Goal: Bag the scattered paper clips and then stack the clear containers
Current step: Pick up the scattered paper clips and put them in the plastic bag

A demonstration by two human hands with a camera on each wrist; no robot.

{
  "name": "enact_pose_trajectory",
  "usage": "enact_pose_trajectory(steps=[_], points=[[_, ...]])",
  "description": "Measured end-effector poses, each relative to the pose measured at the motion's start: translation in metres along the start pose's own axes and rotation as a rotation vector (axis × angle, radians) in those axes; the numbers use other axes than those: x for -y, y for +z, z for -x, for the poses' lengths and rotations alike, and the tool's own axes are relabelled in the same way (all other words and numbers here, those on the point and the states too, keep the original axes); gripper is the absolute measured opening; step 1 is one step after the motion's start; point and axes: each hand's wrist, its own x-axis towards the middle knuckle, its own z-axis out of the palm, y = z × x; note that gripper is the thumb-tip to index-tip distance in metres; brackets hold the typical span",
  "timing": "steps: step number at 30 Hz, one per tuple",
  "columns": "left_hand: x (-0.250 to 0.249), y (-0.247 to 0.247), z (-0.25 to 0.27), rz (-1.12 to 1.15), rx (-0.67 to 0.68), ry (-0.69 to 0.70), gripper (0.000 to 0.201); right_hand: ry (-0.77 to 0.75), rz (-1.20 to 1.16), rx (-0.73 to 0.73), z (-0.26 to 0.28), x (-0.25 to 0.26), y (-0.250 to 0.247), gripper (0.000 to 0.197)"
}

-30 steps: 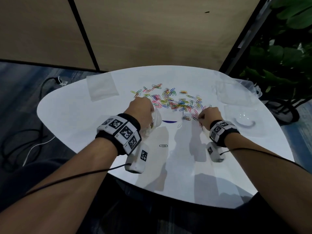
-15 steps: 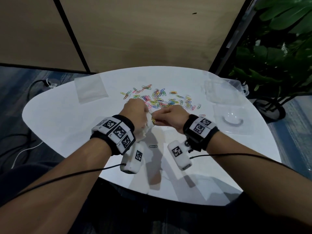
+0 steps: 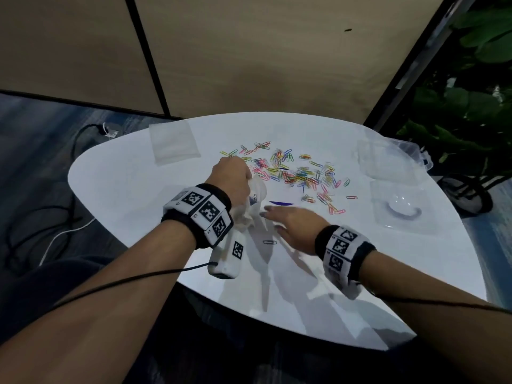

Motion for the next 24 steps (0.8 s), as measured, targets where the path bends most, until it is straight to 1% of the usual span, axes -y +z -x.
enact_pose_trajectory(steps=[2,3,5,6,8,10,12,14,15,17,19,20,21,22,23,24], points=[[0.003,-0.003,0.002,-0.003,0.0,-0.004,0.03,-0.161,0.195,0.166,0.018,0.003,0.038,0.063],[0.005,-0.004,0.002,-0.006,0.007,-0.007,0.031,-0.206,0.282,0.22,0.026,0.002,0.054,0.07],[0.007,-0.007,0.004,0.0,0.015,-0.014,0.031,-0.183,0.346,0.255,0.034,-0.008,0.076,0.074],[0.007,-0.008,0.004,0.003,0.017,-0.015,0.03,-0.146,0.332,0.227,0.035,-0.018,0.082,0.074],[0.006,-0.008,0.005,-0.004,0.019,-0.008,0.03,-0.05,0.345,0.118,0.03,-0.045,0.082,0.07],[0.003,-0.006,0.005,-0.02,0.028,0.0,0.03,0.054,0.443,0.016,0.021,-0.076,0.075,0.065],[0.001,-0.003,0.006,-0.043,0.041,0.008,0.03,0.151,0.497,-0.021,0.011,-0.1,0.06,0.061],[0.0,-0.002,0.006,-0.073,0.051,0.015,0.03,0.238,0.479,-0.008,0.002,-0.118,0.049,0.056],[0.0,-0.001,0.006,-0.084,0.051,0.02,0.031,0.288,0.459,0.021,-0.002,-0.126,0.044,0.056],[0.001,-0.001,0.005,-0.104,0.054,0.028,0.03,0.382,0.359,0.074,-0.008,-0.14,0.041,0.058],[0.0,-0.001,0.003,-0.121,0.056,0.03,0.029,0.413,0.294,0.094,-0.013,-0.149,0.042,0.07],[-0.001,0.0,0.002,-0.122,0.056,0.027,0.029,0.409,0.306,0.1,-0.015,-0.152,0.041,0.079],[-0.002,0.001,0.001,-0.118,0.059,0.02,0.029,0.403,0.313,0.096,-0.017,-0.152,0.041,0.085],[-0.004,0.002,0.0,-0.112,0.061,0.017,0.03,0.401,0.301,0.065,-0.019,-0.15,0.038,0.082],[-0.005,0.003,-0.001,-0.107,0.065,0.015,0.03,0.386,0.301,0.022,-0.02,-0.148,0.037,0.07],[-0.007,0.005,-0.001,-0.105,0.07,0.016,0.031,0.355,0.319,-0.028,-0.02,-0.145,0.036,0.053]])
